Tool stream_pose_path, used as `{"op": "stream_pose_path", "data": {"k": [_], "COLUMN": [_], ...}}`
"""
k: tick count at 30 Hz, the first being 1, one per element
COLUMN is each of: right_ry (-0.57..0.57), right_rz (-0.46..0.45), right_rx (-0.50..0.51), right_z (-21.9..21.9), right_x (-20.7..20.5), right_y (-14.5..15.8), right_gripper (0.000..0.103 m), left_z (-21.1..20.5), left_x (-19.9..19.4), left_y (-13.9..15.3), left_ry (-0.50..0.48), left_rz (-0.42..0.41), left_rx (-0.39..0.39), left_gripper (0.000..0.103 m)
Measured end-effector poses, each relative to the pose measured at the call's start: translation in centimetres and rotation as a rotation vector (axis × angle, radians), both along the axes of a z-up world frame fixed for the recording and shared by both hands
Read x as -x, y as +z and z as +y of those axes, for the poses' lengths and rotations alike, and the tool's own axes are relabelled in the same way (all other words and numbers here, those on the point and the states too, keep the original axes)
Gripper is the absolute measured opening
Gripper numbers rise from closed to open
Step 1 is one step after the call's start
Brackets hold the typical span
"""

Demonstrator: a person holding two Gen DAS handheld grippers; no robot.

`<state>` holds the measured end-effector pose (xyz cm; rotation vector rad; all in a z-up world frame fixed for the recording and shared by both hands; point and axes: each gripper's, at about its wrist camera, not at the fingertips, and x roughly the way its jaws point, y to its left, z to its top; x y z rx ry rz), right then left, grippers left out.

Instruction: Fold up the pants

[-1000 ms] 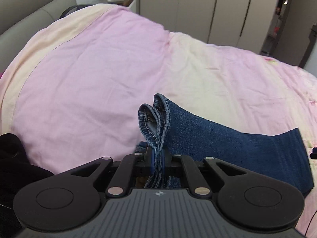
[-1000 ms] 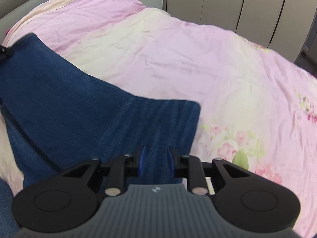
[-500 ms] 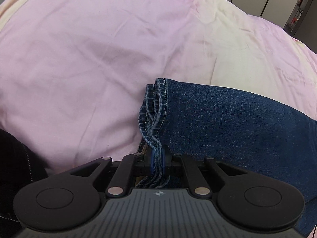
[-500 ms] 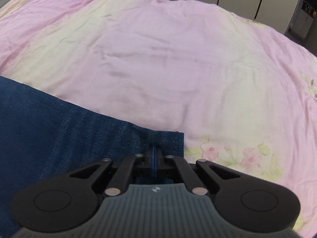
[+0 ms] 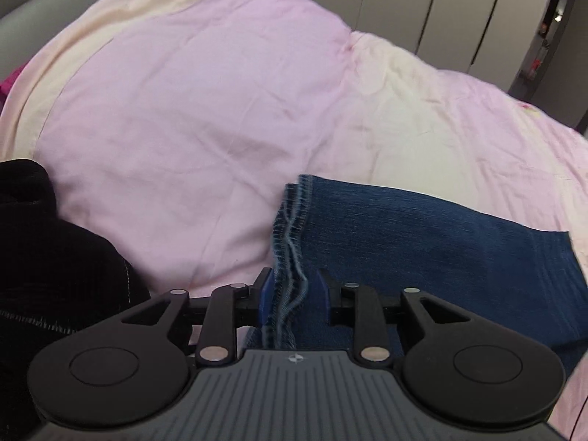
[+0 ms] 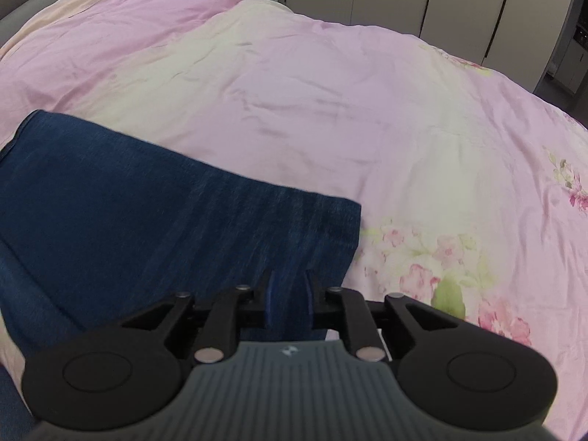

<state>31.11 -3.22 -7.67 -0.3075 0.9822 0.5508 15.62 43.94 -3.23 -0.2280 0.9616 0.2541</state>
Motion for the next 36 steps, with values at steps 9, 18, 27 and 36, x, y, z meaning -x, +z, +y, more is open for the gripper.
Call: {"op": "stream_pose_path", "data": {"k": [9,18,27,36], "right_ry": [0.014,-0.011,0.001,-0.084], "right_rz": [0.011,0.058,0.093,0.145], "right_rx": [-0.004,0.005,0.030,-0.088], "right_z": [-3.2,-3.3,-3.3,-6.1], "right_x": [6.5,6.8,6.4,4.6], "right_y": [-1.6,-5.8,-4.4,-0.7], "right_gripper": [0.011,0.011,0.012,0.047], "left_z": [-2.8,-2.0,-4.3,-10.5], "left_x": [1.7,0.7,1.7,1.7], "left_y": [-3.3,-8.1,-5.0,1.1], "left_ry": [-0.028,-0.023,-0.077,-0.273], "left_rz": [0.047,0.163,0.212,0.050], "left_rx": [-0.037,-0.032,-0.177,-0.185], "left_gripper": [0.023,0.006,0.007,0.019]}}
